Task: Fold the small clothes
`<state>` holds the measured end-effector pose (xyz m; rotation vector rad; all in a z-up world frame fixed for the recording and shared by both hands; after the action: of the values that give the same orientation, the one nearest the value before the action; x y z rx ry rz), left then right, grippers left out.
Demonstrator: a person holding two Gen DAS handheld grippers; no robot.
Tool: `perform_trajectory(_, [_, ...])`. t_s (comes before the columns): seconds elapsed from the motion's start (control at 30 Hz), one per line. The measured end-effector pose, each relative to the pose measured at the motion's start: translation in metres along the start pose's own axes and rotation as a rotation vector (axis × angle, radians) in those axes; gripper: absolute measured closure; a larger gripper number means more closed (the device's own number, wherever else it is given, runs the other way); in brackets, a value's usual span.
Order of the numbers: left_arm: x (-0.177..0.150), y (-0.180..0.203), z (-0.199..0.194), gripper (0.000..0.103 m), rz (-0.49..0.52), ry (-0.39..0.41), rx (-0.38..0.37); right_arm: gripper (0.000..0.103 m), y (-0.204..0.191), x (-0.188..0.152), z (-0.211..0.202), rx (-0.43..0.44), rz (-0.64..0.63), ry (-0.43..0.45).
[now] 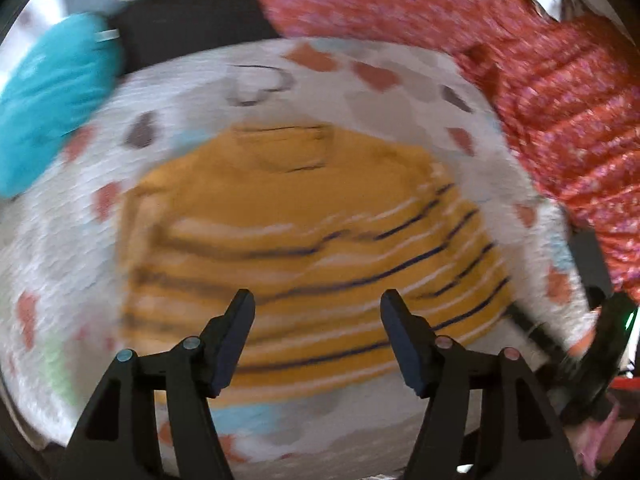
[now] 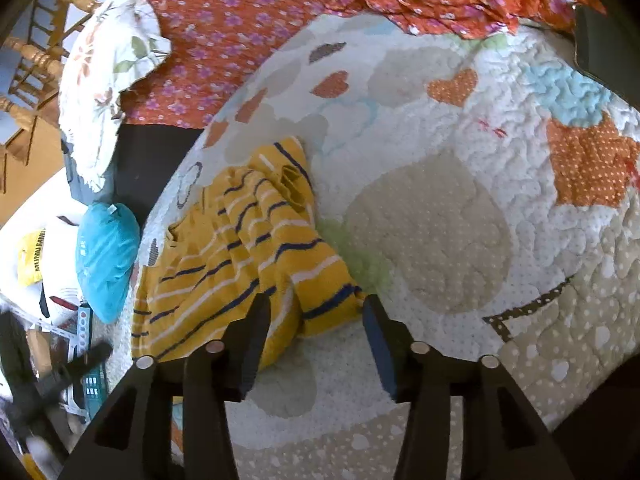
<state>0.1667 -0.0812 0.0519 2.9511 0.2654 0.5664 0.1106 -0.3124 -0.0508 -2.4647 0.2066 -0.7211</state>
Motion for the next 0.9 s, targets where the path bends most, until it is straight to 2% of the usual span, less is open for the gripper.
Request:
perform_trajectory(0.1, [0.031,0.047,0.028,0.035,0.048,-0.06,-0.043,0.042,-0.006,0.0,0.004,0.003,-0.03,0.017])
perform_trajectory(0.2, [0.064,0.086,0.06,0.034,0.095,-0.071,-0.028,0.04,-0.013,0.002,0.01,0.001,-0.086,0.019])
perform_trajectory(0.37, [0.095,0.136,0.123,0.034,0.13,-0.152,-0.007,0.04,-0.012,0.004,0.022,0.006,-0.117,0.016])
perform_trajectory(0.43, [0.098,0.154,0.147,0.033,0.184,-0.183,0.03,0.04,-0.009,0.006,0.028,0.012,-0.114,0.012])
perform_trajectory(0.5, [0.095,0.168,0.17,0.033,0.277,-0.218,0.117,0.04,-0.006,0.008,0.032,0.018,-0.101,0.009])
perform_trajectory(0.6, [0.085,0.181,0.198,0.025,0.397,-0.266,0.23,0.04,-0.002,0.011,0.041,0.027,-0.089,-0.001])
perform_trajectory(0.7, [0.077,0.188,0.211,0.02,0.477,-0.257,0.307,0.04,0.001,0.012,0.049,0.03,-0.081,-0.01])
perform_trajectory(0.77, [0.076,0.192,0.21,0.028,0.491,-0.243,0.297,0.043,0.001,0.012,0.051,0.023,-0.089,-0.016])
perform_trajectory(0.8, [0.075,0.193,0.206,0.049,0.491,-0.242,0.265,0.052,0.0,0.013,0.052,0.022,-0.095,-0.017])
perform_trajectory(0.83, [0.076,0.193,0.202,0.088,0.496,-0.226,0.266,0.062,-0.002,0.014,0.053,0.025,-0.107,-0.021])
perform_trajectory(0.87, [0.076,0.19,0.198,0.091,0.493,-0.224,0.27,0.08,-0.004,0.014,0.054,0.035,-0.12,-0.029])
perform_trajectory(0.9, [0.078,0.187,0.19,0.092,0.471,-0.214,0.24,0.086,-0.008,0.015,0.054,0.044,-0.129,-0.033])
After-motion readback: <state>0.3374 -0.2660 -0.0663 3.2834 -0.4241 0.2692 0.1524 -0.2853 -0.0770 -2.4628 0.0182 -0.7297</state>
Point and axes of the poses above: each gripper's, at about its wrist camera, not at the fingertips, and z roughly the way its jaws point, y to its right, x to its top, the point moved 7 cm from there along z, roughly the way its jaws point, and after that the axes turned 8 degrees about -z, right-handed, at the moved point
